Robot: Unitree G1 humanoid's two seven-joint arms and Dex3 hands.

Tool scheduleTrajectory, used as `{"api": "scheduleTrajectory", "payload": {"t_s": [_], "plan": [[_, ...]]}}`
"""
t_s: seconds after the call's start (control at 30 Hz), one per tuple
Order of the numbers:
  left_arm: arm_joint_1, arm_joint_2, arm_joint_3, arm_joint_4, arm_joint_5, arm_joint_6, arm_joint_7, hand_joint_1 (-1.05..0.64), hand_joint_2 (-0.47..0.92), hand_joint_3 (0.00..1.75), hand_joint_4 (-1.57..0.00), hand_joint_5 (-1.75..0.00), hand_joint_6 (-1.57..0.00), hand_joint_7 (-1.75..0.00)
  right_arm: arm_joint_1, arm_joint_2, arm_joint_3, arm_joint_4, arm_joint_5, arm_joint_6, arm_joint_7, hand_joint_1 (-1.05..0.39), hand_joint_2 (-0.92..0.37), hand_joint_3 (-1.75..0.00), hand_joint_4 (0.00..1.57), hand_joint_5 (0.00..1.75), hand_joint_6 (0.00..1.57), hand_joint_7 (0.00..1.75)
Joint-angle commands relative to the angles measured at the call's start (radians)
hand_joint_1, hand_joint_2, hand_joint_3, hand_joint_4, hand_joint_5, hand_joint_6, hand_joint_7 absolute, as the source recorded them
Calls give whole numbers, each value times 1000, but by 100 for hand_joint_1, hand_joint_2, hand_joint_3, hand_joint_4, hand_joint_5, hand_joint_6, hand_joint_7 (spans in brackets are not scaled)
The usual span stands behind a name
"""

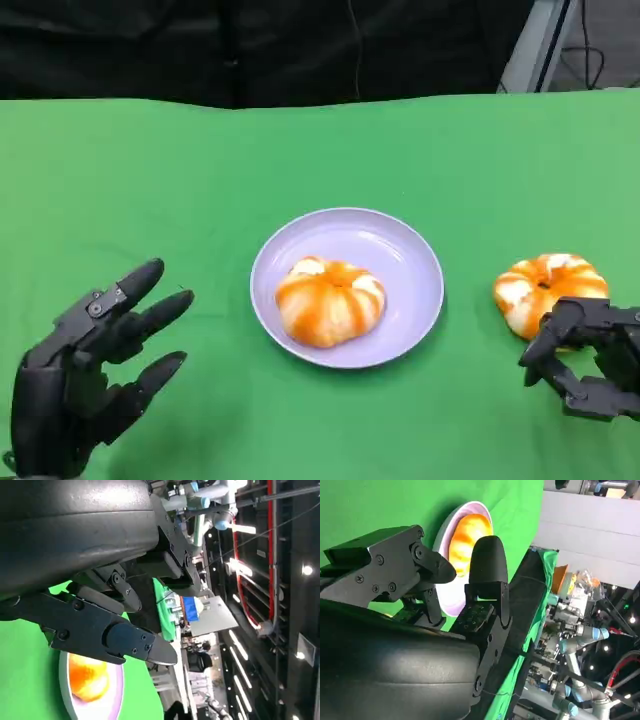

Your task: Grasp the bread from the table and place it into the plate.

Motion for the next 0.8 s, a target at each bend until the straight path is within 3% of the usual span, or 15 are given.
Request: {"api": "scheduleTrajectory", "payload": {"t_s": [0.03, 0.1, 0.33, 0.37, 0.4, 0.43, 0.5, 0.6, 0.7, 0.8], "plan": [[34, -33, 23, -75, -101, 96, -63, -24, 92, 14, -87, -1, -73, -1, -8, -24, -15, 9, 15, 3, 4, 13, -71, -82, 86, 143, 92, 103], [51, -56, 31, -128, -150, 152, -88, -7, 92, 24, -90, -2, -76, -2, -9, -24, -16, 11, 18, 3, 8, 13, -70, -83, 87, 143, 92, 102], [60, -92, 70, -181, -133, 183, -107, -1, 92, 43, -111, -13, -98, -8, -13, -25, -17, 16, 9, -5, 0, 12, -70, -82, 87, 143, 92, 103], [58, -94, 74, -178, -128, 180, -111, -2, 92, 43, -107, -32, -104, -7, -13, -26, -16, 17, 7, -6, -2, 12, -70, -83, 87, 143, 92, 103], [57, -99, 79, -176, -118, 174, -108, -4, 92, 42, -93, -71, -111, -5, -13, -25, -17, 15, 11, -1, 1, 13, -70, -83, 87, 143, 91, 104], [57, -103, 83, -175, -111, 170, -105, -6, 92, 42, -86, -94, -115, -6, -13, -24, -18, 15, 14, 2, 2, 13, -71, -83, 87, 142, 91, 104], [60, -118, 91, -184, -104, 172, -95, -8, 92, 44, -80, -120, -121, -9, -15, -24, -19, 17, 14, -2, 2, 13, -71, -83, 87, 142, 92, 103], [63, -135, 103, -194, -95, 174, -87, -8, 92, 47, -75, -138, -123, -16, -17, -24, -18, 18, 11, -7, 1, 13, -71, -82, 87, 142, 92, 103], [67, -150, 111, -205, -92, 184, -82, -8, 92, 48, -73, -147, -93, -79, -18, -24, -18, 19, 14, -5, 5, 13, -70, -83, 86, 142, 91, 103], [71, -158, 113, -218, -93, 199, -85, -8, 92, 50, -73, -149, -87, -94, -19, -24, -18, 19, 15, -2, 7, 13, -70, -84, 86, 142, 91, 103]]}}
